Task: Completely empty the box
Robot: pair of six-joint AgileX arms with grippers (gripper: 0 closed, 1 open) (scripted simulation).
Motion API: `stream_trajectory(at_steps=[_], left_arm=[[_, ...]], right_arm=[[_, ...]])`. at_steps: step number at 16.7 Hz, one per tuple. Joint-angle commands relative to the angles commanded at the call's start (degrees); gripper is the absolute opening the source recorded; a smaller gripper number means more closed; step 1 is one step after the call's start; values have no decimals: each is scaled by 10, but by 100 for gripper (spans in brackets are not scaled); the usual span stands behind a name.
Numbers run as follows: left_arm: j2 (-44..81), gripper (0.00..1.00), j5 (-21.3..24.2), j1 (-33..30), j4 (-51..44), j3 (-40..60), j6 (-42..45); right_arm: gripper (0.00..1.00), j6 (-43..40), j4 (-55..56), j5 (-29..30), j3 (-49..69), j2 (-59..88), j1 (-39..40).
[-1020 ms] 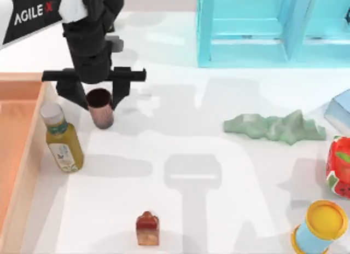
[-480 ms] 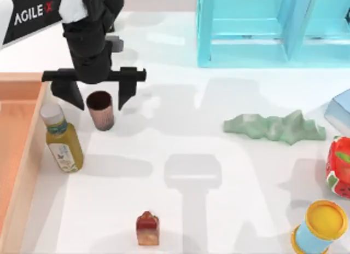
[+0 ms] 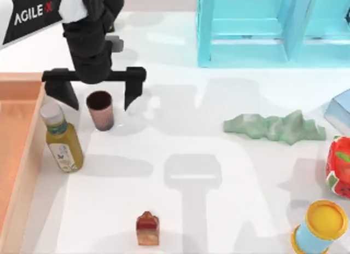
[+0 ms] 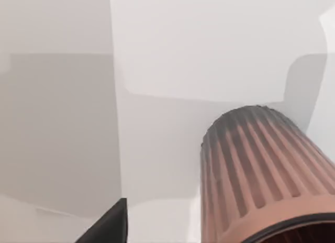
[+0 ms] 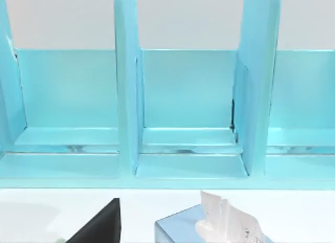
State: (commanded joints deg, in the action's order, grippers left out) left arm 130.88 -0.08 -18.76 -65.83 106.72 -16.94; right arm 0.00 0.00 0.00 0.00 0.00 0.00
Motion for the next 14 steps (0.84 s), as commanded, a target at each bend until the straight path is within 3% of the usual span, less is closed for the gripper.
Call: stream_trajectory(at_steps=[4, 11, 14], left_arm=[[2, 100, -1, 0, -22, 23, -1], [8, 100, 0, -1, -201, 207, -2], [6, 100, 0, -1, -232, 238, -1]], right_arm=[[100, 0, 0, 0, 0, 0, 0], [100, 0, 0, 0, 0, 0, 0], [100, 0, 0, 0, 0, 0, 0]])
